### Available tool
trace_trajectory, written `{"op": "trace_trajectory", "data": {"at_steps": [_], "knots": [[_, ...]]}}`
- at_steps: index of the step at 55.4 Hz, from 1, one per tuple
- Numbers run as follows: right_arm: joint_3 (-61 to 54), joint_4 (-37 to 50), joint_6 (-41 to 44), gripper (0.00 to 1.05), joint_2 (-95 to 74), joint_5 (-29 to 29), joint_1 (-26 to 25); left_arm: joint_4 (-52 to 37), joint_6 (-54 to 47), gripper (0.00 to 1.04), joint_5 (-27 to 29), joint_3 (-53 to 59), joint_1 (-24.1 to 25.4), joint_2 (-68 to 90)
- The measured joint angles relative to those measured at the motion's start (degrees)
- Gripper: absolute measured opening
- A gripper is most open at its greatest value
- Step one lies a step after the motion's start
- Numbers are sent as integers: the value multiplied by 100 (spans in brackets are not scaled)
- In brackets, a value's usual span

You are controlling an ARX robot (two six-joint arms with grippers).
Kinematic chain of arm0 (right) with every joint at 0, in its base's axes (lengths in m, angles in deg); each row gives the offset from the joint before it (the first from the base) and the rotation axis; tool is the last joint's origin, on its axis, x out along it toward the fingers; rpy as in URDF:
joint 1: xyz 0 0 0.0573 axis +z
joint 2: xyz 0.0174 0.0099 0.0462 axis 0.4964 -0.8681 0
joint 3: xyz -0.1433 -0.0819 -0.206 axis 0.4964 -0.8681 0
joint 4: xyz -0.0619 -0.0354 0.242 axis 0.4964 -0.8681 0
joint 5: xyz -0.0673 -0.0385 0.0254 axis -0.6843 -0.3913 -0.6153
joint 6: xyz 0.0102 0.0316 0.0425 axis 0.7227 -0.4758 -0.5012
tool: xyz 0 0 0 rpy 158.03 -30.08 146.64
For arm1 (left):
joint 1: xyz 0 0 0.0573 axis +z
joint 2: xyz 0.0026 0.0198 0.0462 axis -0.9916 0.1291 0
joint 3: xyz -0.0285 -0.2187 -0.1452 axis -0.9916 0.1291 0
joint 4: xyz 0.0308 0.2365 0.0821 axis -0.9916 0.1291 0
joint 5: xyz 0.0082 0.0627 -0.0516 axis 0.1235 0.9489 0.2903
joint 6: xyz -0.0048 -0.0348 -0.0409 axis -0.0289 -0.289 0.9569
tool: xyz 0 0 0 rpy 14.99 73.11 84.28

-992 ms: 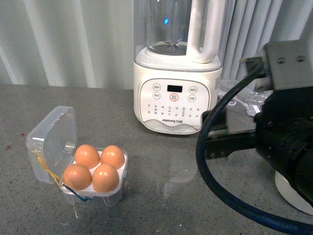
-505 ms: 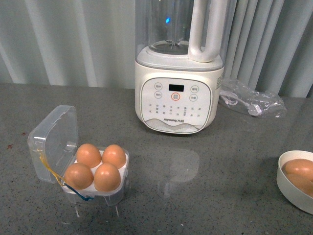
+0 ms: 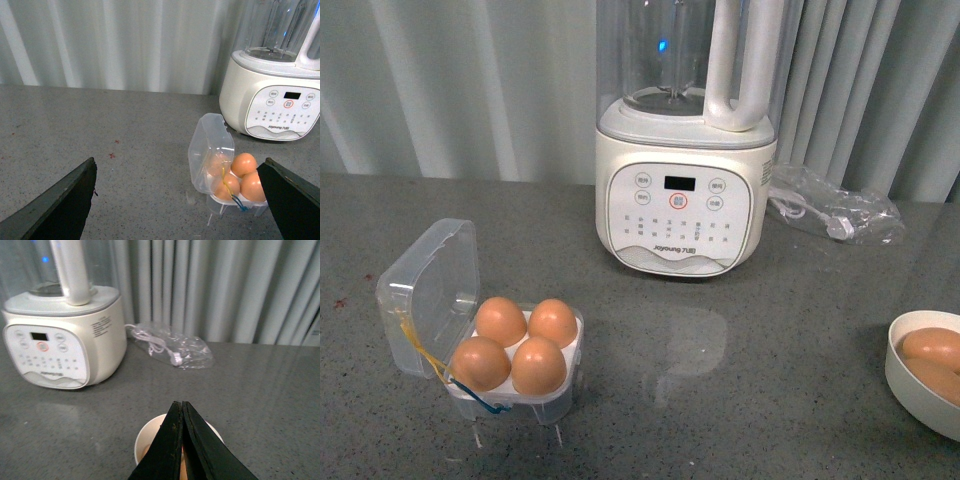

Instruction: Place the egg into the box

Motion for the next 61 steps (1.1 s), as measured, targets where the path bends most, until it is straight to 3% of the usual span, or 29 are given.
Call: {"op": "trace_trajectory", "data": {"at_steps": [8, 61], "knots": [[-63, -555, -2, 3, 654, 170, -319, 0, 0, 98, 2, 0, 0, 0], [-94, -3104, -2, 3, 3353, 199, -326, 0, 0, 98, 0, 0, 0, 0]]}}
